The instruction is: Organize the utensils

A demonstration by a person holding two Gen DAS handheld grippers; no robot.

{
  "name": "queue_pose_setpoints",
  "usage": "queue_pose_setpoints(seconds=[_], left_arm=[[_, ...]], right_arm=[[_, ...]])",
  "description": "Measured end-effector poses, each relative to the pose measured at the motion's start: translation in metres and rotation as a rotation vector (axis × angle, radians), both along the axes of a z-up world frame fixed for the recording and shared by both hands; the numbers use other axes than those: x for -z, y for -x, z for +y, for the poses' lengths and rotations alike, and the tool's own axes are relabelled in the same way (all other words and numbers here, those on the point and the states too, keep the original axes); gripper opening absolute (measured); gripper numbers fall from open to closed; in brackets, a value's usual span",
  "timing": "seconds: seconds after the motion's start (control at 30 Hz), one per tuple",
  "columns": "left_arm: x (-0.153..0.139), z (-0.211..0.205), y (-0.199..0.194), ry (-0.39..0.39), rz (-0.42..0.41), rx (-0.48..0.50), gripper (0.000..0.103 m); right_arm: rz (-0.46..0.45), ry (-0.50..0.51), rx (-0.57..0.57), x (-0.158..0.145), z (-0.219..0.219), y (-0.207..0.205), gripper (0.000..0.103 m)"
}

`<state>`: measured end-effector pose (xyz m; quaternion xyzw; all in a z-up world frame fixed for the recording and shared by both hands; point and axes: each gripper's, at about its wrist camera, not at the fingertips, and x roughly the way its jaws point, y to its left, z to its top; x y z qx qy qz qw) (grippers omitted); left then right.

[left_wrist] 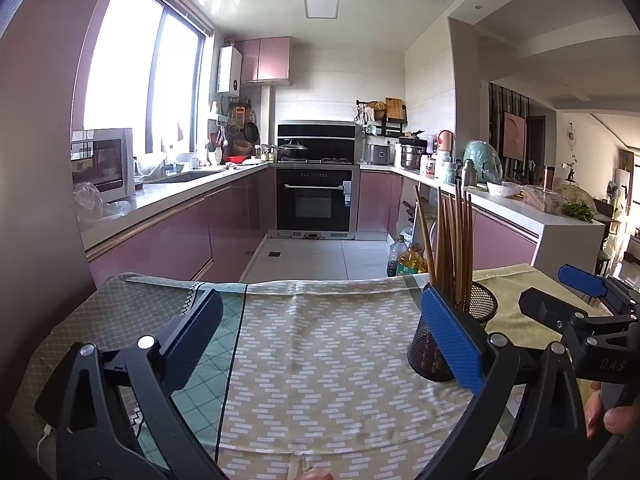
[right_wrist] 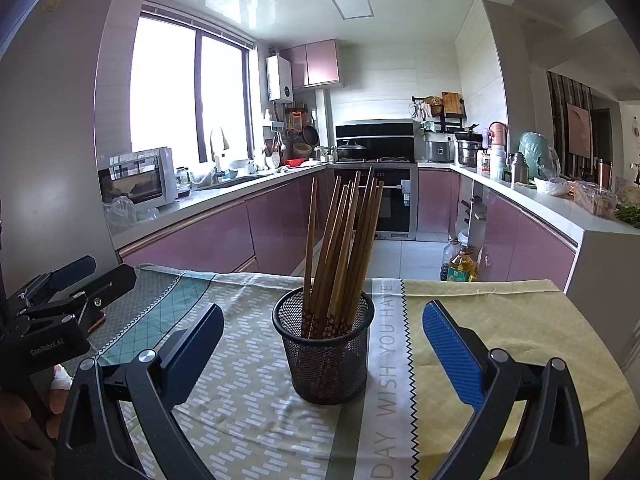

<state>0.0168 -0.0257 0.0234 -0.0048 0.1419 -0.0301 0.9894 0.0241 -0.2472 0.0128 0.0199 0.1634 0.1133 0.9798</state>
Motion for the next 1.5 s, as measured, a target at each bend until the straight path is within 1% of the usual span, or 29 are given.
queue_pose_setpoints(seconds=[0.67,1.5], left_arm=[[-0.005,0.001,0.015,-0.009,-0.038,-0.006,0.098],[-0.005,0.001,0.017,-0.013,-0.043,-0.013,0.098]], right_arm=[[-0.017,-0.001,-0.008,-0.005,0.003,0.01,0.097],[-0.027,-0.002,-0.01,-0.008,0.006,0.013,0.097]])
